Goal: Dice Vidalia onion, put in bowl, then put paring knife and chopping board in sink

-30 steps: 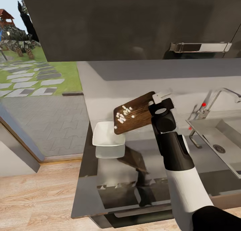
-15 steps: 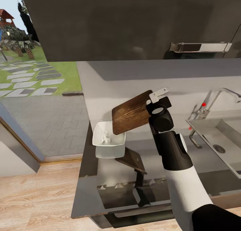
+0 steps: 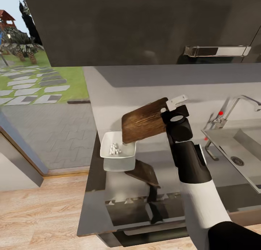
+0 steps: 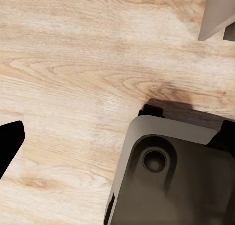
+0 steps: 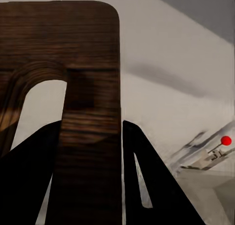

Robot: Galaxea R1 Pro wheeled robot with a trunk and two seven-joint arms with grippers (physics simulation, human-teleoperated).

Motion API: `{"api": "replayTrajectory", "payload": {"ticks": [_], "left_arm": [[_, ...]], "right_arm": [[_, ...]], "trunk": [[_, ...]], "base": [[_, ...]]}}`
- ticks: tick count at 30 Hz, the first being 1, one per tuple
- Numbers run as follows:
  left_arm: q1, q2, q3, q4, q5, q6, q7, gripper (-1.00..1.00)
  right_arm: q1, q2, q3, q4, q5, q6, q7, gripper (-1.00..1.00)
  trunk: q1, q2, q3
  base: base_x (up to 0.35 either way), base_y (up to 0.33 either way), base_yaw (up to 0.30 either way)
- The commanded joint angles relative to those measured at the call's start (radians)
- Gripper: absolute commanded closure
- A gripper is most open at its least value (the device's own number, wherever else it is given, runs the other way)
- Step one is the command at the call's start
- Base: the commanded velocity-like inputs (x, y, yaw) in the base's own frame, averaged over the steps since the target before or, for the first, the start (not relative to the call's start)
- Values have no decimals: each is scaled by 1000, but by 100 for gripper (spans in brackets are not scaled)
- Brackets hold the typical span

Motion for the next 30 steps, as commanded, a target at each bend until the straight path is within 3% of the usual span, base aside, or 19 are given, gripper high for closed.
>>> {"api": "replayTrajectory", "payload": {"ticks": [1,6,8,10,14,20,30], "left_arm": [[-1,0,-9,0,7,-3,4,-100],[-1,0,-9,0,7,-3,4,-100],[-1,0,-9,0,7,-2,4,-100],[-1,0,-9,0,7,-2,4,-100],[-1,0,-9,4,7,-3,4,-100],[-1,-6,-9,16,7,-3,4,-100],[-1,-15,-9,17,5,-4,4,-100]], "right_arm": [[-1,0,-32,-3,-11,3,12,100],[-1,0,-197,-14,-180,2,65,100],[-1,0,-249,-16,-227,2,102,100],[-1,0,-277,-15,-254,2,134,100],[-1,-24,-293,-15,-271,2,159,100],[-1,-28,-295,-15,-274,2,166,100],[-1,-30,-295,-14,-273,0,178,100]], "trunk": [[0,-1,-1],[0,-1,-1],[0,-1,-1],[0,-1,-1],[0,-1,-1],[0,-1,-1],[0,-1,-1]], "base": [[0,0,0],[0,0,0],[0,0,0],[0,0,0],[0,0,0],[-60,-12,0],[-266,-180,0]]}}
